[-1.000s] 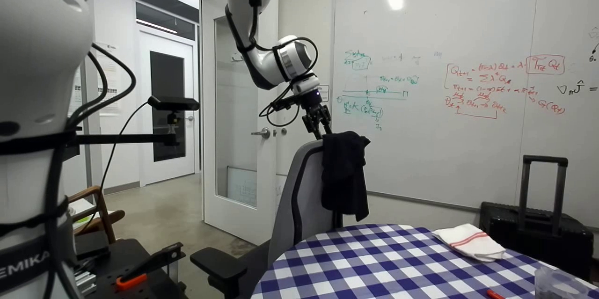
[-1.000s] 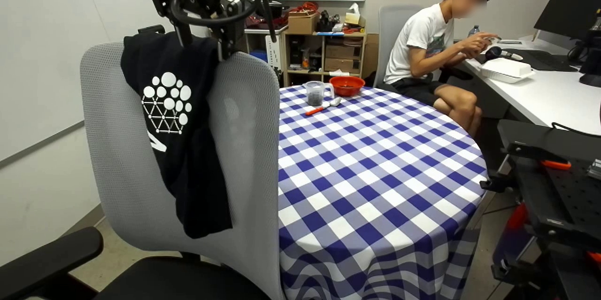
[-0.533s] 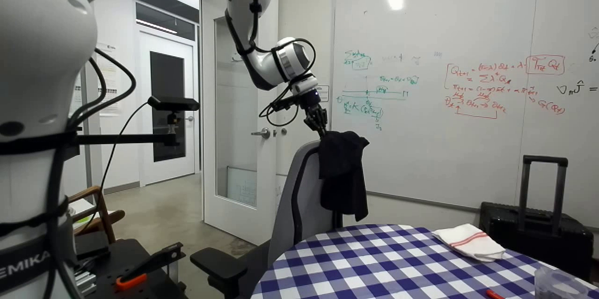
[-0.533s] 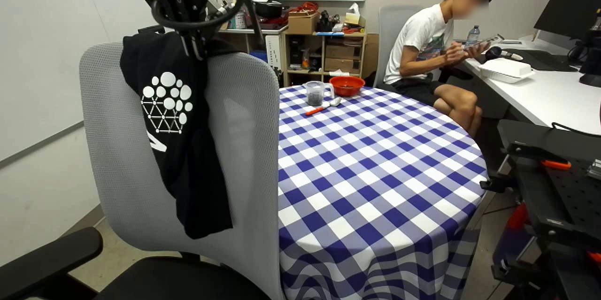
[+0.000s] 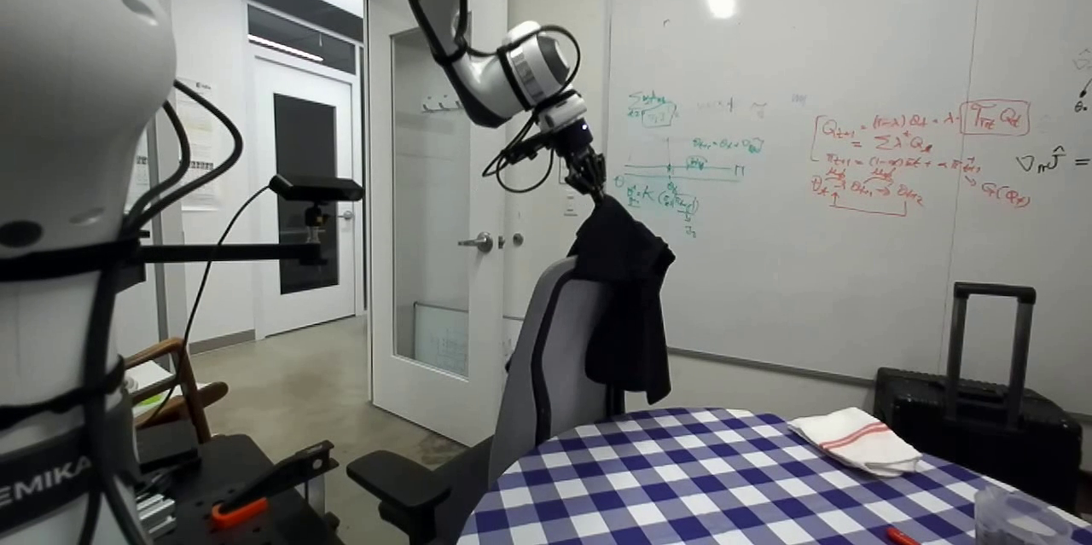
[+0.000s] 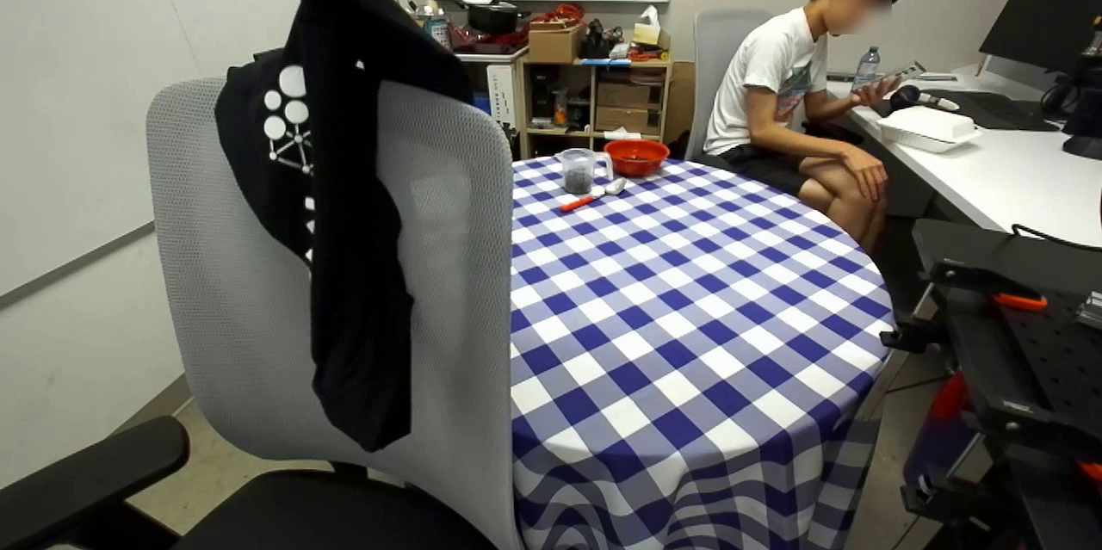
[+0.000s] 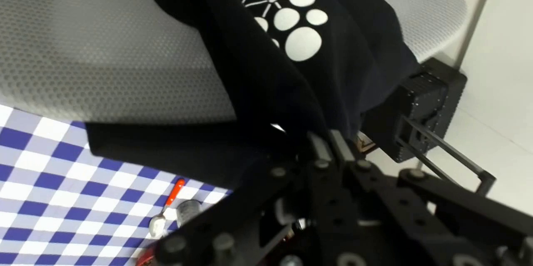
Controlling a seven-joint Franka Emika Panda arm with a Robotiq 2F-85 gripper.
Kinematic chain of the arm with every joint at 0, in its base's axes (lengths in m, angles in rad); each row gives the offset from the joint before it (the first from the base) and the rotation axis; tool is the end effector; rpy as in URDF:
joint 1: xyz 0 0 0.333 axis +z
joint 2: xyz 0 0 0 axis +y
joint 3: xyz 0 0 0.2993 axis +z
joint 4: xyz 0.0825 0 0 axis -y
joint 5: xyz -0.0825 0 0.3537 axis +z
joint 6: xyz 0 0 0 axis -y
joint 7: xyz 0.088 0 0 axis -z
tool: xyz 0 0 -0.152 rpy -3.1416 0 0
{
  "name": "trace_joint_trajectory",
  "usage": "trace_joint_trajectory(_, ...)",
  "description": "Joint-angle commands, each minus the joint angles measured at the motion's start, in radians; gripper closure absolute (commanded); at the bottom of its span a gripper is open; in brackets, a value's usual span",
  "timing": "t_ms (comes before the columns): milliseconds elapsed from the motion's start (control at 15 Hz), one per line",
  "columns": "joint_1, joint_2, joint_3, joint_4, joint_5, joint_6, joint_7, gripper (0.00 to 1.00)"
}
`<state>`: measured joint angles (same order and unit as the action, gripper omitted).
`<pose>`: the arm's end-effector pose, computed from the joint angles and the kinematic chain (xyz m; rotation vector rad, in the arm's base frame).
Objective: Pick up the black cloth from the chair and put it on the table
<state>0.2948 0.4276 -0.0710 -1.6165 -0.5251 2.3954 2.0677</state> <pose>0.6748 0.1396 0.3767 -2.1214 1.9854 -0.8158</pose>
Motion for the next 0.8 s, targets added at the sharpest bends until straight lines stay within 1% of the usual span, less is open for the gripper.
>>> trace_joint_trajectory(0, -0.022, -0.193, -0.033, -0.131, -0.036, 0.037, 0.015, 0.97)
trace_joint_trajectory(67, -0.031, -0.239, -0.040, -0.162, -0.055, 0.036, 0.027, 0.97)
trace_joint_trajectory(200, -0.070, -0.338, -0.040, -0.232, -0.071, 0.031, 0.027, 0.97)
trace_joint_trajectory(400, -0.153, -0.481, -0.028, -0.343, -0.080, 0.017, 0.022, 0.97)
trace_joint_trajectory(533, -0.222, -0.530, -0.027, -0.383, -0.054, 0.022, -0.016, 0.97)
trace_joint_trajectory(733, -0.308, -0.601, -0.026, -0.450, -0.036, 0.015, -0.041, 0.97)
